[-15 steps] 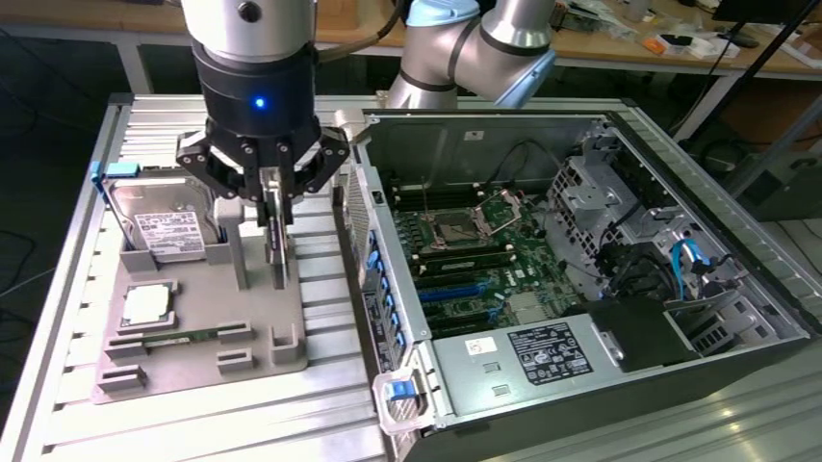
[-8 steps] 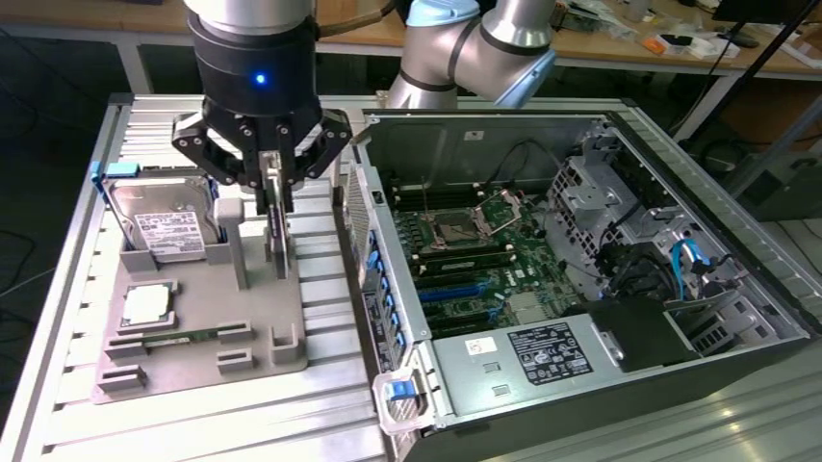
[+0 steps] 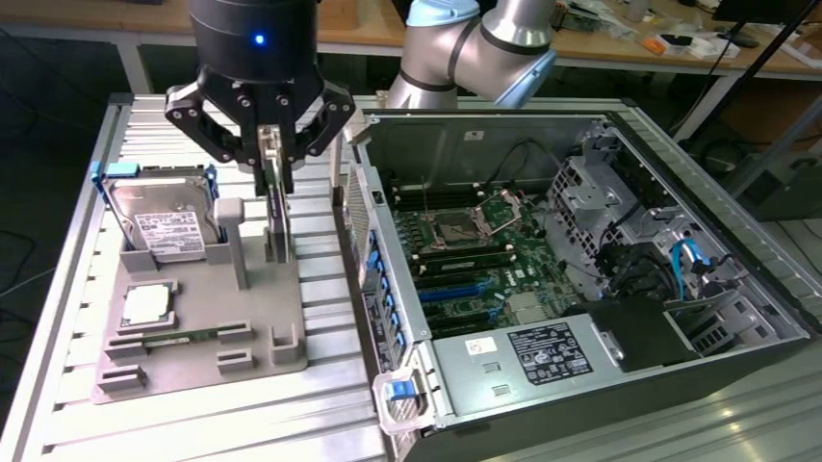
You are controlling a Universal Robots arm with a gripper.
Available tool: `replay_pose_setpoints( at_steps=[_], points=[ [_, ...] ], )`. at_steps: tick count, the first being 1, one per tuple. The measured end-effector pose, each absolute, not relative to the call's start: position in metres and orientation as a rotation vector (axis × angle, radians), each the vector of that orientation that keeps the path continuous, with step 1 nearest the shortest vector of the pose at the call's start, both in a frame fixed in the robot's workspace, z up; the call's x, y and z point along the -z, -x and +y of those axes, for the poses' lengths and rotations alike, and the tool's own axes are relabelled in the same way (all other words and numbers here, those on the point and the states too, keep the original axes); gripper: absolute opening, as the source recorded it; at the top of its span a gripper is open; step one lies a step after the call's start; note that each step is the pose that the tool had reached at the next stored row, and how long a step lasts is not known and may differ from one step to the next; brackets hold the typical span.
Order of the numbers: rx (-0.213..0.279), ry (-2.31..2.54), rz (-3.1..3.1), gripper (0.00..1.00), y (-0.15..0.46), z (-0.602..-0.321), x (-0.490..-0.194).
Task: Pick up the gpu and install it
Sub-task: 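Pick up the gpu and move the gpu toward the slot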
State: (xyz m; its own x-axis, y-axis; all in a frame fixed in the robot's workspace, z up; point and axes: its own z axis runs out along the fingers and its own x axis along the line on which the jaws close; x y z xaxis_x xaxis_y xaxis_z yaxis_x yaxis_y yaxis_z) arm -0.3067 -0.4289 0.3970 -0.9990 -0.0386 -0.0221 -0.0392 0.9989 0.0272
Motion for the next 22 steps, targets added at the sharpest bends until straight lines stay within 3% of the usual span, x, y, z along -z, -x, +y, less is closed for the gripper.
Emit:
replay_pose_setpoints(
  at_steps=[10, 22],
  points=[
    [-0.027, 0.047, 3.123, 0.27, 0.304, -0.429, -0.420],
    [-0.018, 0.047, 3.145, 0.27, 0.292, -0.428, -0.424]
  ],
)
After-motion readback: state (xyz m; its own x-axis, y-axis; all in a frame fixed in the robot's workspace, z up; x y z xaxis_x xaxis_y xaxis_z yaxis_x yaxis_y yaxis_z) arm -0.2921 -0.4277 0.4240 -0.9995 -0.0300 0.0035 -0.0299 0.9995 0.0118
